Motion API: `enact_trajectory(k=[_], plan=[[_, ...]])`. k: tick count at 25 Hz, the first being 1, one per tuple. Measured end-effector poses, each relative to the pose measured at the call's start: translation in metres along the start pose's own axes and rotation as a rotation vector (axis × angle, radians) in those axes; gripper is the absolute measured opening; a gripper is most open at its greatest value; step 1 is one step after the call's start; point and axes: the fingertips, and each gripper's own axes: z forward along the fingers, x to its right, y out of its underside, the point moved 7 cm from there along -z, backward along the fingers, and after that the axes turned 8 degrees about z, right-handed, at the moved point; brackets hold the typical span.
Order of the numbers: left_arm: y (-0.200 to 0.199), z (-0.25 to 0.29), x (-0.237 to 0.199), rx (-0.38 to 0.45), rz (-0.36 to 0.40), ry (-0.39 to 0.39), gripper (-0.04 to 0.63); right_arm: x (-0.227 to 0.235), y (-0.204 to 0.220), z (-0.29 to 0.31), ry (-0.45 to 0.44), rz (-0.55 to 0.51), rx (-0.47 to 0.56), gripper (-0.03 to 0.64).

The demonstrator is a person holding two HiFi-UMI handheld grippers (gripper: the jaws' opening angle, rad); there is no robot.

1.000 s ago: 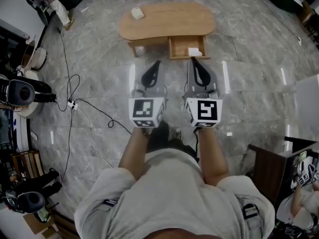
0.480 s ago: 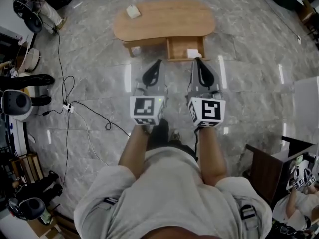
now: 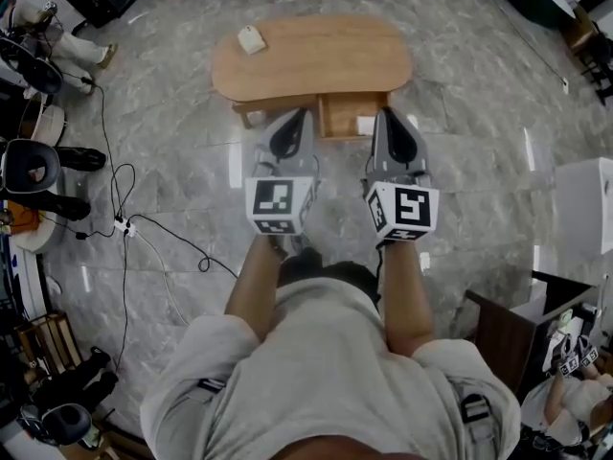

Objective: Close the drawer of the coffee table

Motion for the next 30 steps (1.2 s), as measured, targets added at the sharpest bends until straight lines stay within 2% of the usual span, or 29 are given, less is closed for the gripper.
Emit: enact_trajectory(k=[5, 11, 17, 21, 25, 28, 30], plan=[[-0.002, 0.022, -0.017, -0.004, -0.012, -0.009, 0.021, 0.009, -0.006, 0.024, 0.011, -0.012, 0.0, 0.006], [0.002, 0.061, -0.028, -0.006, -0.024, -0.043, 0.021, 0.041, 0.001, 0.06, 0.014, -0.023, -0.017, 0.006], [0.009, 0.125, -0.025, -0.056, -0.03, -0.106, 0.021, 0.095, 0.012, 0.112, -0.054, -0.039, -0.057, 0.006], [0.017, 0.189, -0.025, -0.099, -0.04, -0.111, 0.02, 0.141, 0.018, 0.161, -0.063, -0.038, -0.068, 0.006], [0.045, 0.235, -0.012, -0.162, -0.059, -0.131, 0.021, 0.174, 0.04, 0.192, -0.085, -0.064, -0.094, 0.006], [0.068, 0.265, 0.007, -0.229, -0.066, -0.123, 0.02, 0.204, 0.061, 0.208, -0.102, -0.043, -0.138, 0.006], [0.086, 0.276, 0.011, -0.276, -0.073, -0.116, 0.021, 0.215, 0.08, 0.218, -0.128, -0.069, -0.178, 0.006]])
